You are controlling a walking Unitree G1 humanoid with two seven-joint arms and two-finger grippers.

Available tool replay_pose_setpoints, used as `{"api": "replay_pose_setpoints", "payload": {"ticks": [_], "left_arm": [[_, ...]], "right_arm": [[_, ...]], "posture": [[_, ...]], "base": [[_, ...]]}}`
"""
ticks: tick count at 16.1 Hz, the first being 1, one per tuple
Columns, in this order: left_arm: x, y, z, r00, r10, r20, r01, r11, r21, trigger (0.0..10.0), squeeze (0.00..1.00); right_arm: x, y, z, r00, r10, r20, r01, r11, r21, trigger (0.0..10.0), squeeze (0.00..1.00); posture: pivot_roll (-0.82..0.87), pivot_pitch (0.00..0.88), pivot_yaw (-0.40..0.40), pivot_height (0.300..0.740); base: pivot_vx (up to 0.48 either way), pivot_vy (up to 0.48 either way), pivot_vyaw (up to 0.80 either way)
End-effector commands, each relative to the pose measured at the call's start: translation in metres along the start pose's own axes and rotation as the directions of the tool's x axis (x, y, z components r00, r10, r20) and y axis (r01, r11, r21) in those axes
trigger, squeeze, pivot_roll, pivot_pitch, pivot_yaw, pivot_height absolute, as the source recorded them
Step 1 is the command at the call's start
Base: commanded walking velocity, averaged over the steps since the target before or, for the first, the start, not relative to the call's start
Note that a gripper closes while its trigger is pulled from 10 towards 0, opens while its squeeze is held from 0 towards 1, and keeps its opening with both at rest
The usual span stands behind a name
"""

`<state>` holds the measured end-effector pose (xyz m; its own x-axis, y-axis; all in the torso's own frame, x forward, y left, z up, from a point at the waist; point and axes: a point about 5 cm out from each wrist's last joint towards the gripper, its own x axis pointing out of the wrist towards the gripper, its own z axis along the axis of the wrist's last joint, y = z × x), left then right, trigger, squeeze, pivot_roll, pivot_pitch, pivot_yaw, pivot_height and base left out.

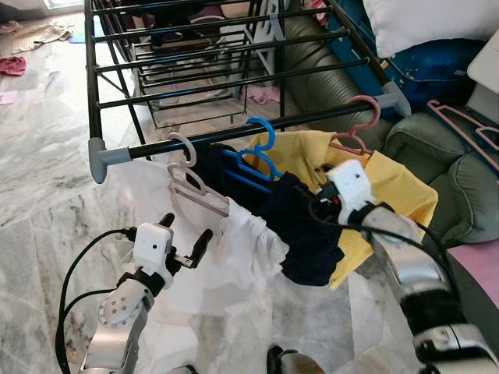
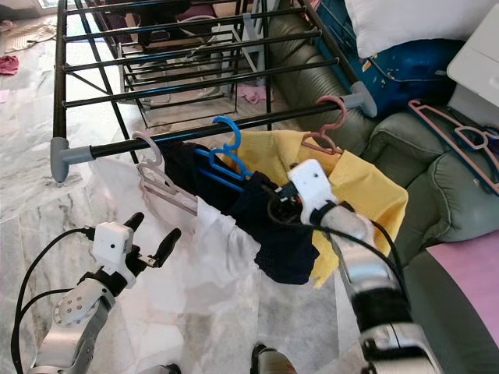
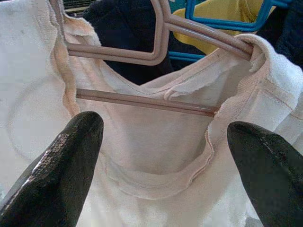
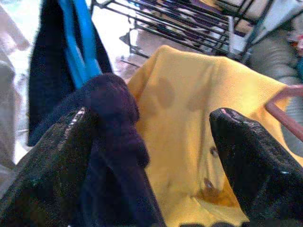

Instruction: Hang hanger

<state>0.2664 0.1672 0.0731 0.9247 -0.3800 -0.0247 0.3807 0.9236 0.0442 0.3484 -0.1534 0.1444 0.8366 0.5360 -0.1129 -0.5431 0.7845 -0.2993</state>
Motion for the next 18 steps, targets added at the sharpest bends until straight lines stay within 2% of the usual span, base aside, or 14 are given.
{"api": "replay_pose_setpoints", "payload": {"ticks": [1, 5, 9, 10, 11, 12, 13, 14, 15, 16, 18], "left_arm": [[-0.004, 0.001, -0.001, 1.000, 0.008, -0.012, -0.008, 1.000, 0.013, 10.0, 0.00], [-0.006, 0.001, -0.003, 1.000, 0.016, -0.019, -0.016, 1.000, 0.013, 10.0, 0.00], [-0.006, -0.001, -0.005, 1.000, -0.004, -0.030, 0.005, 1.000, 0.017, 10.0, 0.00], [-0.007, 0.001, -0.004, 0.999, -0.006, -0.033, 0.007, 1.000, 0.022, 10.0, 0.00], [-0.007, 0.001, -0.005, 0.999, -0.006, -0.035, 0.007, 1.000, 0.024, 10.0, 0.00], [-0.007, 0.002, -0.005, 0.999, -0.006, -0.035, 0.007, 1.000, 0.025, 10.0, 0.00], [-0.008, 0.002, -0.005, 0.999, -0.004, -0.037, 0.005, 1.000, 0.027, 10.0, 0.00], [-0.011, 0.003, -0.006, 0.999, 0.002, -0.041, -0.001, 1.000, 0.030, 10.0, 0.00], [-0.012, 0.003, -0.006, 0.999, 0.005, -0.044, -0.004, 1.000, 0.030, 10.0, 0.00], [-0.015, 0.003, -0.007, 0.999, 0.011, -0.047, -0.010, 0.999, 0.031, 10.0, 0.00], [-0.018, 0.003, -0.009, 0.999, 0.017, -0.051, -0.015, 0.999, 0.031, 10.0, 0.00]], "right_arm": [[0.006, 0.005, 0.004, 0.998, 0.064, 0.016, -0.064, 0.998, -0.008, 10.0, 0.00], [0.017, 0.006, 0.010, 0.988, 0.151, 0.015, -0.150, 0.988, -0.034, 10.0, 0.00], [0.030, -0.001, 0.011, 0.990, 0.138, -0.001, -0.138, 0.990, 0.036, 10.0, 0.00], [0.036, 0.000, 0.013, 0.990, 0.140, -0.005, -0.140, 0.989, 0.051, 2.4, 0.00], [0.040, 0.001, 0.015, 0.989, 0.148, -0.004, -0.148, 0.987, 0.057, 0.0, 0.00], [0.041, 0.002, 0.016, 0.988, 0.152, -0.002, -0.151, 0.986, 0.063, 0.0, 0.00], [0.045, 0.004, 0.019, 0.986, 0.164, 0.008, -0.164, 0.984, 0.071, 2.7, 0.00], [0.052, 0.011, 0.024, 0.981, 0.192, 0.022, -0.193, 0.978, 0.077, 2.8, 0.00], [0.053, 0.014, 0.025, 0.979, 0.201, 0.022, -0.202, 0.976, 0.080, 3.8, 0.00], [0.056, 0.017, 0.025, 0.976, 0.217, 0.015, -0.217, 0.973, 0.079, 3.9, 0.00], [0.059, 0.023, 0.023, 0.974, 0.228, 0.003, -0.228, 0.970, 0.087, 2.4, 0.00]], "posture": [[-0.06, 0.217, -0.012, 0.740], [-0.05, 0.218, -0.020, 0.740], [-0.05, 0.220, -0.015, 0.740], [-0.04, 0.222, -0.012, 0.740], [-0.04, 0.222, -0.012, 0.740], [-0.04, 0.222, -0.012, 0.740], [-0.03, 0.226, -0.010, 0.740], [-0.01, 0.229, -0.014, 0.740], [0.00, 0.228, -0.016, 0.740], [0.01, 0.231, -0.019, 0.740], [0.02, 0.234, -0.024, 0.740]], "base": [[0.000, 0.000, 0.00], [0.000, 0.000, 0.00], [0.000, 0.000, 0.00], [0.000, 0.000, 0.00], [0.000, 0.000, 0.00], [0.000, 0.000, 0.00], [0.000, 0.000, 0.00], [0.000, 0.000, 0.00], [0.000, 0.000, 0.00], [0.000, 0.000, 0.00], [0.000, 0.000, 0.00]]}}
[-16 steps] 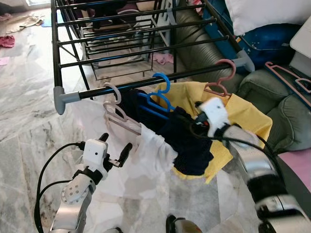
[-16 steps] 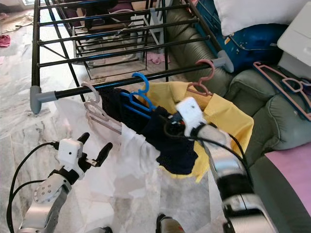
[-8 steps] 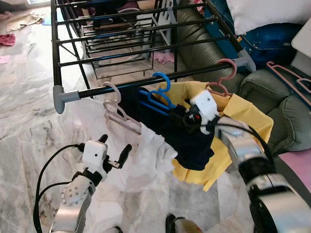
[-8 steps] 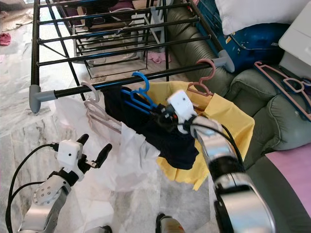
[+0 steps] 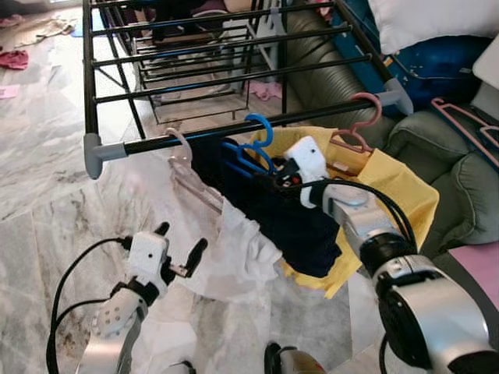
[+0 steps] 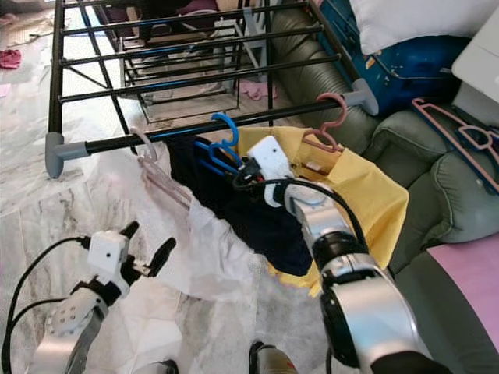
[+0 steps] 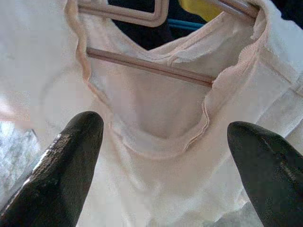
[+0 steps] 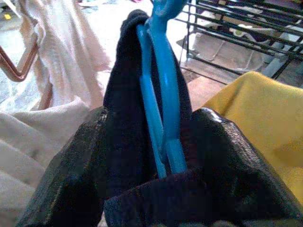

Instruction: Hang hanger

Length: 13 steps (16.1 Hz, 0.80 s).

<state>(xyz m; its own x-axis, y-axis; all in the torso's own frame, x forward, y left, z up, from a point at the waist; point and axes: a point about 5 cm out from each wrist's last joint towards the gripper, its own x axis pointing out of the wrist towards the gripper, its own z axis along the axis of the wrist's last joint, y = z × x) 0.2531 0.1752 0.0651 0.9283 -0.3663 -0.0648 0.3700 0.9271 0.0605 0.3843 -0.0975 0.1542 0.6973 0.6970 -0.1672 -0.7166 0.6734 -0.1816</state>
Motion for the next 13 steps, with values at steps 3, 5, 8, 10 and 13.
{"api": "replay_pose_setpoints", "payload": {"ticks": [3, 5, 8, 10, 13], "left_arm": [[-0.006, 0.002, -0.001, 1.000, 0.017, -0.014, -0.016, 1.000, 0.017, 10.0, 0.00], [-0.007, 0.002, -0.001, 1.000, 0.018, -0.016, -0.018, 1.000, 0.018, 10.0, 0.00], [-0.004, 0.001, -0.001, 1.000, 0.013, -0.016, -0.012, 1.000, 0.019, 10.0, 0.00], [-0.002, 0.001, 0.000, 1.000, 0.010, -0.016, -0.010, 1.000, 0.019, 10.0, 0.00], [0.000, 0.001, 0.000, 1.000, 0.007, -0.016, -0.006, 1.000, 0.020, 10.0, 0.00]], "right_arm": [[0.003, 0.003, -0.004, 1.000, -0.001, -0.031, 0.001, 1.000, -0.010, 0.8, 0.00], [0.001, 0.000, -0.009, 0.996, -0.047, -0.069, 0.046, 0.999, -0.027, 0.0, 0.00], [-0.004, -0.006, -0.017, 0.987, -0.112, -0.112, 0.109, 0.994, -0.032, 0.0, 0.00], [-0.005, -0.007, -0.018, 0.986, -0.118, -0.114, 0.115, 0.993, -0.028, 0.0, 0.00], [-0.008, -0.010, -0.021, 0.984, -0.133, -0.117, 0.131, 0.991, -0.025, 0.0, 0.00]], "posture": [[0.03, 0.236, -0.027, 0.740], [0.03, 0.234, -0.027, 0.740], [0.02, 0.229, -0.024, 0.740], [0.01, 0.228, -0.022, 0.740], [0.01, 0.224, -0.020, 0.740]], "base": [[0.000, 0.000, 0.00], [0.000, 0.000, 0.00], [0.000, 0.000, 0.00], [0.000, 0.000, 0.00], [0.000, 0.000, 0.00]]}}
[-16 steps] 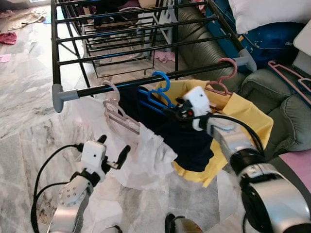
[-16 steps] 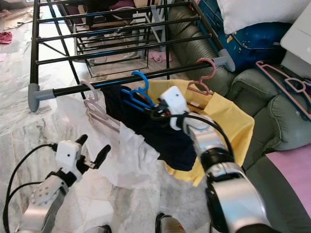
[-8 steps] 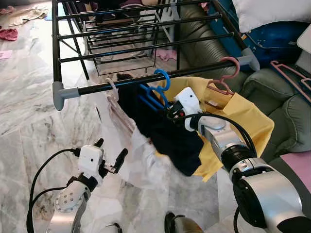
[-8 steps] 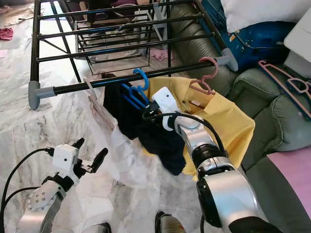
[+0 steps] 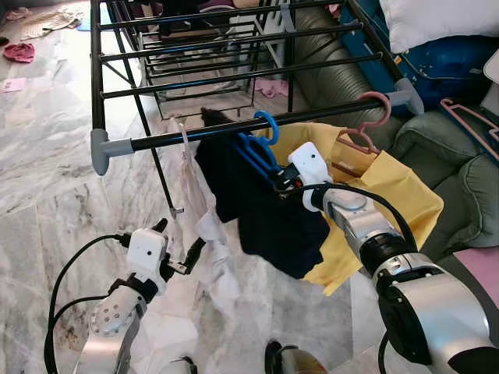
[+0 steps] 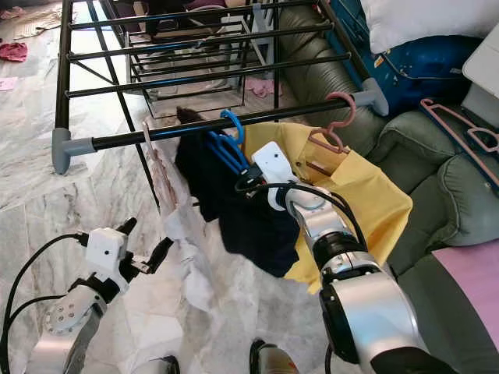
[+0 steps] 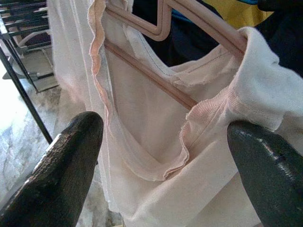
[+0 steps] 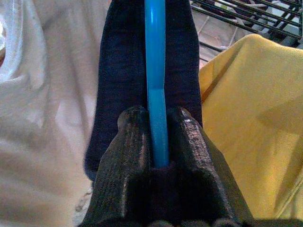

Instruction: Hang hanger

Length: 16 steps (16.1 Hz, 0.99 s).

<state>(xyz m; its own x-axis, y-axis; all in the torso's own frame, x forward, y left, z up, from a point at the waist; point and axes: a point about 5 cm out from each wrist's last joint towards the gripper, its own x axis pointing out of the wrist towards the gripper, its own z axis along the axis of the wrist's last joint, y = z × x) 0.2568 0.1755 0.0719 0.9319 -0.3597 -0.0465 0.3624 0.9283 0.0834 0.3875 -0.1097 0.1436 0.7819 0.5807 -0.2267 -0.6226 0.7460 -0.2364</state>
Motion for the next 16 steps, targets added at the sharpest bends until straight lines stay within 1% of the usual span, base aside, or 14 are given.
{"api": "replay_pose_setpoints", "payload": {"ticks": [1, 2, 3, 4, 5, 7, 8, 10, 11, 12, 13, 14, 15, 16], "left_arm": [[-0.002, -0.001, -0.007, 0.999, -0.004, -0.033, 0.004, 1.000, -0.003, 10.0, 0.00], [-0.002, -0.001, -0.007, 0.999, -0.003, -0.032, 0.003, 1.000, -0.003, 10.0, 0.00], [-0.001, -0.001, -0.007, 1.000, 0.000, -0.031, 0.000, 1.000, -0.002, 10.0, 0.00], [-0.001, -0.001, -0.007, 1.000, 0.001, -0.031, -0.001, 1.000, -0.002, 10.0, 0.00], [0.000, -0.001, -0.007, 1.000, 0.003, -0.031, -0.003, 1.000, 0.000, 10.0, 0.00], [0.001, 0.000, -0.007, 0.999, 0.018, -0.029, -0.018, 1.000, 0.006, 10.0, 0.00], [0.002, 0.001, -0.007, 0.999, 0.029, -0.027, -0.028, 1.000, 0.011, 10.0, 0.00], [0.003, 0.002, -0.007, 0.999, 0.037, -0.028, -0.036, 0.999, 0.018, 10.0, 0.00], [0.005, 0.003, -0.008, 0.999, 0.043, -0.029, -0.042, 0.999, 0.021, 10.0, 0.00], [0.006, 0.003, -0.008, 0.998, 0.049, -0.030, -0.049, 0.999, 0.021, 10.0, 0.00], [0.007, 0.003, -0.008, 0.998, 0.051, -0.029, -0.051, 0.998, 0.022, 10.0, 0.00], [0.009, 0.002, -0.009, 0.998, 0.051, -0.028, -0.051, 0.998, 0.022, 10.0, 0.00], [0.011, 0.002, -0.008, 0.998, 0.054, -0.026, -0.054, 0.998, 0.022, 10.0, 0.00], [0.012, 0.002, -0.009, 0.998, 0.056, -0.025, -0.056, 0.998, 0.023, 10.0, 0.00]], "right_arm": [[-0.004, -0.003, -0.008, 1.000, -0.010, -0.027, 0.010, 1.000, 0.018, 0.0, 0.00], [-0.004, -0.005, -0.006, 1.000, -0.025, -0.012, 0.025, 0.999, 0.030, 0.0, 0.00], [-0.004, -0.010, 0.002, 0.998, -0.051, 0.032, 0.050, 0.997, 0.051, 0.0, 0.00], [-0.004, -0.011, 0.003, 0.998, -0.055, 0.039, 0.053, 0.997, 0.052, 0.0, 0.00], [-0.004, -0.014, 0.009, 0.995, -0.071, 0.068, 0.068, 0.996, 0.053, 0.0, 0.00], [-0.006, -0.021, 0.027, 0.983, -0.102, 0.155, 0.098, 0.995, 0.036, 0.0, 0.00], [-0.008, -0.023, 0.033, 0.975, -0.100, 0.200, 0.098, 0.995, 0.022, 0.0, 0.00], [-0.012, -0.022, 0.037, 0.966, -0.083, 0.243, 0.085, 0.996, 0.003, 0.0, 0.00], [-0.015, -0.021, 0.036, 0.963, -0.069, 0.262, 0.072, 0.997, 0.000, 0.0, 0.00], [-0.019, -0.015, 0.032, 0.962, -0.034, 0.272, 0.047, 0.998, -0.041, 0.0, 0.00], [-0.024, -0.008, 0.026, 0.963, -0.003, 0.271, 0.032, 0.994, -0.101, 0.0, 0.00], [-0.027, -0.005, 0.022, 0.963, 0.008, 0.269, 0.026, 0.992, -0.124, 0.0, 0.00], [-0.033, 0.000, 0.016, 0.961, -0.012, 0.275, 0.043, 0.993, -0.107, 0.0, 0.00], [-0.041, 0.005, 0.007, 0.959, -0.052, 0.278, 0.074, 0.995, -0.069, 0.0, 0.00]], "posture": [[0.01, 0.223, -0.020, 0.740], [0.01, 0.223, -0.019, 0.740], [0.01, 0.220, -0.020, 0.740], [0.01, 0.220, -0.017, 0.740], [0.01, 0.219, -0.019, 0.740], [0.00, 0.214, -0.020, 0.740], [0.00, 0.211, -0.021, 0.740], [-0.01, 0.206, -0.022, 0.740], [-0.01, 0.204, -0.022, 0.740], [-0.02, 0.202, -0.022, 0.740], [-0.03, 0.197, -0.022, 0.740], [-0.03, 0.195, -0.022, 0.740], [-0.04, 0.192, -0.024, 0.740], [-0.05, 0.188, -0.023, 0.740]], "base": [[0.000, 0.000, 0.00], [0.000, 0.000, 0.00], [0.000, 0.000, 0.00], [0.000, 0.000, 0.00], [0.000, 0.000, 0.00], [0.000, 0.000, 0.00], [0.000, 0.000, 0.00], [0.000, 0.000, 0.00], [0.000, 0.000, 0.00], [0.000, 0.000, 0.00], [0.000, 0.000, 0.00], [0.000, 0.000, 0.00], [0.000, 0.000, 0.00], [0.000, 0.000, 0.00]]}}
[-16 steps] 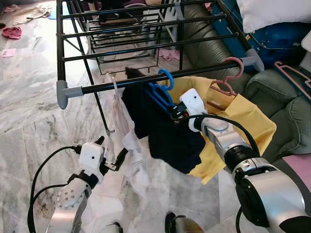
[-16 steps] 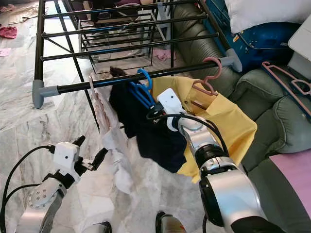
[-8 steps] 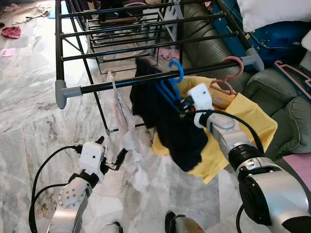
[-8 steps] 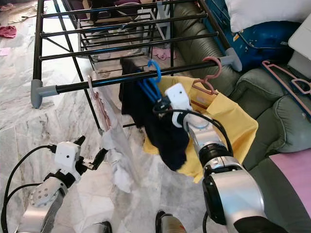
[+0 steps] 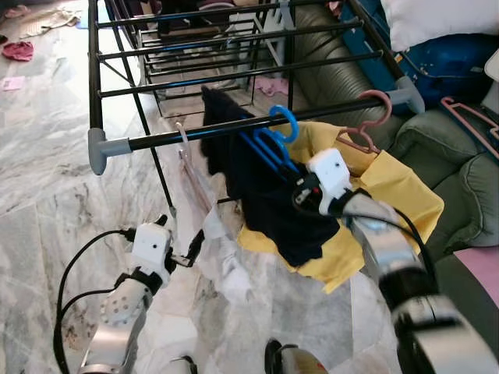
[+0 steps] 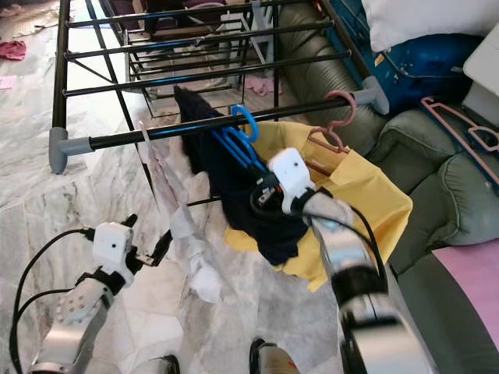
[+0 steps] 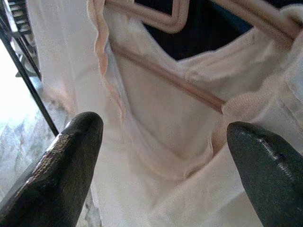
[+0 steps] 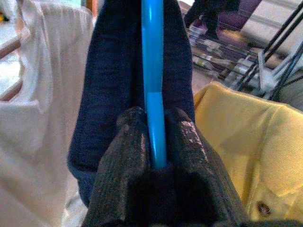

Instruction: Hang hanger

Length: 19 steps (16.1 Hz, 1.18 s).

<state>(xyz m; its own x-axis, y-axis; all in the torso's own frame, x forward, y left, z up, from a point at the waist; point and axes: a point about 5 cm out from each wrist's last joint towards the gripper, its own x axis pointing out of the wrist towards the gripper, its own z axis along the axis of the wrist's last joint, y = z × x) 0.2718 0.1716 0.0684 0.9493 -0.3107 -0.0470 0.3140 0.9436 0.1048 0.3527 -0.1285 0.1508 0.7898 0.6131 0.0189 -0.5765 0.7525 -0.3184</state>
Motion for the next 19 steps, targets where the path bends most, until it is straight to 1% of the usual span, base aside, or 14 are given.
{"api": "replay_pose_setpoints", "payload": {"ticks": [1, 2, 3, 4, 6, 8, 9, 10, 11, 12, 14, 15, 16, 19], "left_arm": [[-0.002, 0.000, -0.006, 1.000, 0.008, -0.023, -0.008, 1.000, 0.004, 10.0, 0.00], [-0.001, 0.000, -0.008, 0.999, 0.024, -0.035, -0.023, 1.000, 0.016, 10.0, 0.00], [0.001, 0.001, -0.009, 0.998, 0.041, -0.042, -0.040, 0.999, 0.019, 10.0, 0.00], [0.004, 0.001, -0.010, 0.997, 0.064, -0.052, -0.062, 0.998, 0.032, 10.0, 0.00], [0.006, 0.001, -0.011, 0.996, 0.070, -0.059, -0.068, 0.997, 0.038, 10.0, 0.00], [0.008, 0.000, -0.014, 0.994, 0.089, -0.069, -0.086, 0.995, 0.051, 10.0, 0.00], [0.009, -0.001, -0.015, 0.993, 0.092, -0.072, -0.088, 0.995, 0.055, 10.0, 0.00], [0.008, -0.001, -0.016, 0.993, 0.097, -0.073, -0.093, 0.994, 0.053, 10.0, 0.00], [0.008, -0.001, -0.017, 0.991, 0.111, -0.078, -0.107, 0.993, 0.053, 10.0, 0.00], [0.007, -0.001, -0.019, 0.989, 0.123, -0.086, -0.119, 0.992, 0.050, 10.0, 0.00], [0.005, -0.001, -0.023, 0.984, 0.149, -0.095, -0.144, 0.988, 0.054, 10.0, 0.00], [0.002, 0.001, -0.026, 0.978, 0.182, -0.104, -0.177, 0.983, 0.057, 10.0, 0.00], [0.001, 0.002, -0.028, 0.974, 0.198, -0.111, -0.193, 0.980, 0.054, 10.0, 0.00], [-0.004, 0.002, -0.036, 0.969, 0.207, -0.133, -0.198, 0.977, 0.077, 10.0, 0.00]], "right_arm": [[-0.009, 0.002, 0.002, 0.997, -0.065, 0.031, 0.064, 0.997, 0.032, 0.0, 0.00], [-0.021, 0.007, -0.007, 0.992, -0.125, 0.012, 0.124, 0.990, 0.068, 2.1, 0.00], [-0.030, 0.011, -0.013, 0.986, -0.167, -0.006, 0.167, 0.982, 0.084, 4.9, 0.00], [-0.041, 0.017, -0.021, 0.977, -0.208, -0.038, 0.211, 0.974, 0.081, 10.0, 0.00], [-0.051, 0.022, -0.025, 0.964, -0.256, -0.069, 0.262, 0.961, 0.086, 10.0, 0.00], [-0.064, 0.034, -0.040, 0.938, -0.314, -0.146, 0.331, 0.936, 0.116, 10.0, 0.00], [-0.067, 0.038, -0.044, 0.931, -0.325, -0.168, 0.347, 0.929, 0.128, 10.0, 0.00], [-0.071, 0.044, -0.050, 0.928, -0.321, -0.188, 0.346, 0.931, 0.116, 10.0, 0.00], [-0.076, 0.050, -0.055, 0.918, -0.333, -0.214, 0.366, 0.921, 0.134, 10.0, 0.00], [-0.079, 0.053, -0.059, 0.904, -0.358, -0.234, 0.400, 0.901, 0.165, 10.0, 0.00], [-0.083, 0.057, -0.060, 0.883, -0.398, -0.250, 0.448, 0.873, 0.193, 10.0, 0.00], [-0.083, 0.060, -0.061, 0.872, -0.416, -0.258, 0.471, 0.856, 0.213, 10.0, 0.00], [-0.082, 0.061, -0.060, 0.870, -0.420, -0.257, 0.477, 0.849, 0.228, 10.0, 0.00], [-0.078, 0.066, -0.062, 0.868, -0.423, -0.262, 0.481, 0.848, 0.224, 10.0, 0.00]], "posture": [[-0.06, 0.185, -0.021, 0.740], [-0.07, 0.182, -0.019, 0.740], [-0.08, 0.181, -0.017, 0.740], [-0.09, 0.179, -0.012, 0.740], [-0.10, 0.178, -0.010, 0.740], [-0.12, 0.176, -0.012, 0.740], [-0.12, 0.176, -0.015, 0.740], [-0.12, 0.176, -0.017, 0.740], [-0.12, 0.176, -0.021, 0.740], [-0.12, 0.173, -0.027, 0.740], [-0.11, 0.170, -0.034, 0.740], [-0.10, 0.165, -0.041, 0.740], [-0.10, 0.165, -0.041, 0.740], [-0.08, 0.133, -0.065, 0.740]], "base": [[0.000, 0.000, 0.00], [0.000, 0.000, 0.00], [0.000, 0.000, 0.00], [0.000, 0.000, 0.00], [0.000, 0.000, 0.00], [0.000, 0.000, 0.00], [0.000, 0.000, 0.00], [0.000, 0.000, 0.00], [0.000, 0.000, 0.00], [0.000, 0.000, 0.00], [0.000, 0.000, 0.00], [0.000, 0.000, 0.00], [0.000, 0.000, 0.00], [0.000, 0.000, 0.00]]}}
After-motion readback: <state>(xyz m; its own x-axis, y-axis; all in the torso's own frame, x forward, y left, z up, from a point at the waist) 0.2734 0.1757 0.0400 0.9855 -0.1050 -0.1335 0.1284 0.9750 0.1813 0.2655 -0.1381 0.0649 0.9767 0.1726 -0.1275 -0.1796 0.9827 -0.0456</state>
